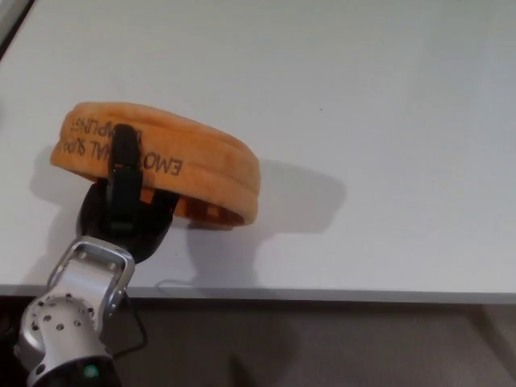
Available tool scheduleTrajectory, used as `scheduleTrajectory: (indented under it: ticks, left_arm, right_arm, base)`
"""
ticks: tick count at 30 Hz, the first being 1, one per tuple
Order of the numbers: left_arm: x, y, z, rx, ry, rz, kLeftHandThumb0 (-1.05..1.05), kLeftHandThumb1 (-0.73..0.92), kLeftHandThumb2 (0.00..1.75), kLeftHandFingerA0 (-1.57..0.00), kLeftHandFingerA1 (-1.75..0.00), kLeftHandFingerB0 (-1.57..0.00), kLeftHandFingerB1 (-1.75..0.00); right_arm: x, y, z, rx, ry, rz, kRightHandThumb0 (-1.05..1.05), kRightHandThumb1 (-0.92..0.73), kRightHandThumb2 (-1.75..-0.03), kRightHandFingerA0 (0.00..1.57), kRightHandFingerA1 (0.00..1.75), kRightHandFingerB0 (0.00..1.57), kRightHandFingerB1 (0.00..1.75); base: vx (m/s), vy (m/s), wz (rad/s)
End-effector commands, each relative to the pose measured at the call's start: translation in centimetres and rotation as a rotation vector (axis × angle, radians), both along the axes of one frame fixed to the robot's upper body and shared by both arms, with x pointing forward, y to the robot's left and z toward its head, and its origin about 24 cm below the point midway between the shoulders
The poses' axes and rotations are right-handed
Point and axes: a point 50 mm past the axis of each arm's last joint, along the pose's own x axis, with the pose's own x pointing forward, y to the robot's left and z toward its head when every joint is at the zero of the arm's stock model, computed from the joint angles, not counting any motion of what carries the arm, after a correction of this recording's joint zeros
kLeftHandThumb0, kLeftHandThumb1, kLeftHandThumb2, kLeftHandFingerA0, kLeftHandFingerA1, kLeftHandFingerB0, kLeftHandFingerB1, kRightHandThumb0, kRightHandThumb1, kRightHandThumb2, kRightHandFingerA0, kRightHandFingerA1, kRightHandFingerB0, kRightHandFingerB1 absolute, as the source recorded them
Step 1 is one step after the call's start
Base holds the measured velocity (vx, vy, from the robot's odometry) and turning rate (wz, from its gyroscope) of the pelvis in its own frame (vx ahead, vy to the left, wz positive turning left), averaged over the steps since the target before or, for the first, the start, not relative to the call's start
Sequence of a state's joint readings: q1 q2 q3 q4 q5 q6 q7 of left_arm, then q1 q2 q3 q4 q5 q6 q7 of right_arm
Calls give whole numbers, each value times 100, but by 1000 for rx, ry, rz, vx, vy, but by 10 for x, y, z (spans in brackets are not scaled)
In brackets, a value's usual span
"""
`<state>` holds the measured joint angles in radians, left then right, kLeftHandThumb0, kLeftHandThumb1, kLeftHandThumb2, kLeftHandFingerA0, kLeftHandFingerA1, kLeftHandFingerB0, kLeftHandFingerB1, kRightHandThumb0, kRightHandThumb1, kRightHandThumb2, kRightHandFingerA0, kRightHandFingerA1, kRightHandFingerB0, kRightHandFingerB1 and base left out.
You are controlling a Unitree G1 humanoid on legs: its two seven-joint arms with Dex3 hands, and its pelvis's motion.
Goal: A soft plate is kept in the center of the table close to the robot and the robot uses its left hand to pick up the plate, turns it upside down and places it back on the table
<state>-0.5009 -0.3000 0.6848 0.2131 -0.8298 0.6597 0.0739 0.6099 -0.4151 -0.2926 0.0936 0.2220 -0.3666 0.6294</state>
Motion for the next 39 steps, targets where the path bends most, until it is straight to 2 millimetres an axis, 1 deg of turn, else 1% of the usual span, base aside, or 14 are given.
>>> scheduleTrajectory:
  ticks: [1, 8, 9, 12, 13, 15, 18, 19, 23, 25, 30, 31, 35, 39]
  left_arm:
    - [-6, -8, -15, -72, 151, -33, -39, 82, 65, -100, -175, -63, -175]
    - [-10, -1, -31, -3, 368, -69, -40, 86, 65, -100, -175, -60, -170]
    - [-11, 0, -34, 36, 383, -84, -40, 88, 65, -100, -175, -60, -172]
    - [-17, 3, -44, 152, 424, -104, -39, 87, 66, -103, -175, -63, -172]
    - [-19, 3, -48, 158, 450, -100, -39, 85, 66, -104, -175, -64, -170]
    - [-26, 6, -61, 164, 534, -85, -37, 83, 65, -103, -175, -57, -165]
    - [-39, 7, -77, 198, 609, -48, -47, 58, 96, -128, -148, -91, -127]
    - [-43, 7, -80, 195, 615, -47, -33, 72, 72, -104, -175, -59, -168]
    - [-57, 7, -92, 212, 649, -51, -39, 80, 65, -104, -175, -64, -169]
    - [-67, 7, -100, 216, 676, -45, -52, 57, 95, -129, -149, -78, -121]
    - [-79, 7, -111, 249, 708, -66, -40, 79, 65, -106, -175, -65, -165]
    - [-80, 7, -112, 254, 710, -72, -53, 56, 95, -131, -150, -90, -128]
    - [-78, 3, -109, 281, 707, -92, -41, 78, 65, -104, -175, -63, -164]
    - [-72, -9, -107, 264, 686, -149, -51, 56, 93, -128, -150, -85, -126]
  right_arm:
    - [3, -6, 4, -30, 12, 9, -84, -75, -109, 31, 60, 0, 12]
    - [4, -5, 5, -10, 12, -2, -87, -75, -108, 34, 62, 0, 9]
    - [4, -5, 5, -14, 10, 1, -81, -88, -65, 36, 54, 0, 17]
    - [4, -5, 5, -15, 7, 4, -86, -75, -108, 32, 60, 0, 9]
    - [5, -5, 5, -9, 9, 2, -82, -87, -65, 36, 53, 0, 18]
    - [4, -4, 5, -2, 10, -1, -87, -74, -107, 36, 62, 0, 9]
    - [5, -4, 5, -20, 2, 8, -87, -77, -109, 35, 61, 0, 9]
    - [5, -5, 5, -20, 6, 7, -87, -77, -109, 33, 60, 0, 8]
    - [4, -5, 3, -12, 10, 6, -88, -76, -108, 35, 62, 0, 9]
    - [4, -4, 5, -10, 19, -2, -86, -77, -109, 33, 62, 0, 9]
    - [3, -5, 6, -25, 14, 3, -84, -76, -108, 34, 61, 0, 11]
    - [3, -5, 5, -25, 14, 5, -85, -76, -109, 33, 61, 0, 11]
    - [5, -3, 5, -19, 16, 12, -86, -77, -109, 33, 61, 0, 9]
    - [7, -4, 6, -18, 9, 8, -87, -76, -108, 33, 62, 0, 8]
  base:
    - [0, 0, 0]
    - [0, 0, 0]
    - [0, 0, 0]
    - [0, 0, 0]
    - [0, 0, 0]
    - [0, 0, 0]
    - [0, 0, 0]
    - [0, 0, 0]
    - [0, 0, 2]
    - [0, 0, 0]
    - [0, 0, 0]
    - [0, 0, 0]
    - [0, 0, 0]
    - [0, 0, 0]
